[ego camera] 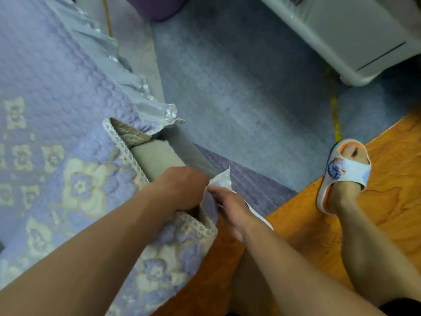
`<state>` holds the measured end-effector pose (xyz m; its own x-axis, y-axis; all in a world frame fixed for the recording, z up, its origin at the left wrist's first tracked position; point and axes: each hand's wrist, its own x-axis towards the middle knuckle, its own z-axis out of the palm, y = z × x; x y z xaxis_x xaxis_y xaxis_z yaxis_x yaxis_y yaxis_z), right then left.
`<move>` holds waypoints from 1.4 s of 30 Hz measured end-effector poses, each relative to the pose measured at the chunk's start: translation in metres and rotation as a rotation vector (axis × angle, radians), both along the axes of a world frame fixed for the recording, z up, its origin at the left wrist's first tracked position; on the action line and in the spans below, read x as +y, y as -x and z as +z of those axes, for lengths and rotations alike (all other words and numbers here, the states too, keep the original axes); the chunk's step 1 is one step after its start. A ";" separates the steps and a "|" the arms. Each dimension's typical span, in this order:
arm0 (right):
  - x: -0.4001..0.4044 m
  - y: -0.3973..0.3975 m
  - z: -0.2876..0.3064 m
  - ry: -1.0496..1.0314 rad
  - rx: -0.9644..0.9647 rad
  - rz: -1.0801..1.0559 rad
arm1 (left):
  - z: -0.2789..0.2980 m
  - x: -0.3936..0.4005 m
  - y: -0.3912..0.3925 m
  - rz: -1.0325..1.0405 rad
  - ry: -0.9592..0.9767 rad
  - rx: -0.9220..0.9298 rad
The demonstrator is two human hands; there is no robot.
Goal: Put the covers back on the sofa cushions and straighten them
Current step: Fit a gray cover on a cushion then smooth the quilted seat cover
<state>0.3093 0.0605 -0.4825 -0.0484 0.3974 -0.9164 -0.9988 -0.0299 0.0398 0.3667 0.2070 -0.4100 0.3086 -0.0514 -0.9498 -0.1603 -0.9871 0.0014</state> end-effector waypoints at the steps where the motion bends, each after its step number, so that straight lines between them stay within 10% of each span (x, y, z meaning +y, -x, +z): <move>1: -0.001 -0.001 -0.006 0.018 -0.056 0.018 | -0.007 -0.006 -0.002 -0.008 -0.002 0.028; 10: 0.023 0.035 -0.049 0.069 -0.245 0.131 | -0.083 -0.024 -0.001 -0.100 -0.109 0.337; 18: 0.030 0.062 -0.059 0.277 0.073 -0.059 | -0.097 -0.021 0.010 -0.105 -0.183 0.196; 42: 0.028 0.041 -0.032 0.250 -0.026 -0.022 | -0.075 -0.013 -0.003 -0.209 -0.106 0.248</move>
<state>0.2688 0.0882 -0.5146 -0.0177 0.1587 -0.9872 -0.9998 -0.0003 0.0178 0.3696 0.1936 -0.4845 0.0607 0.0137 -0.9981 -0.3669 -0.9296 -0.0351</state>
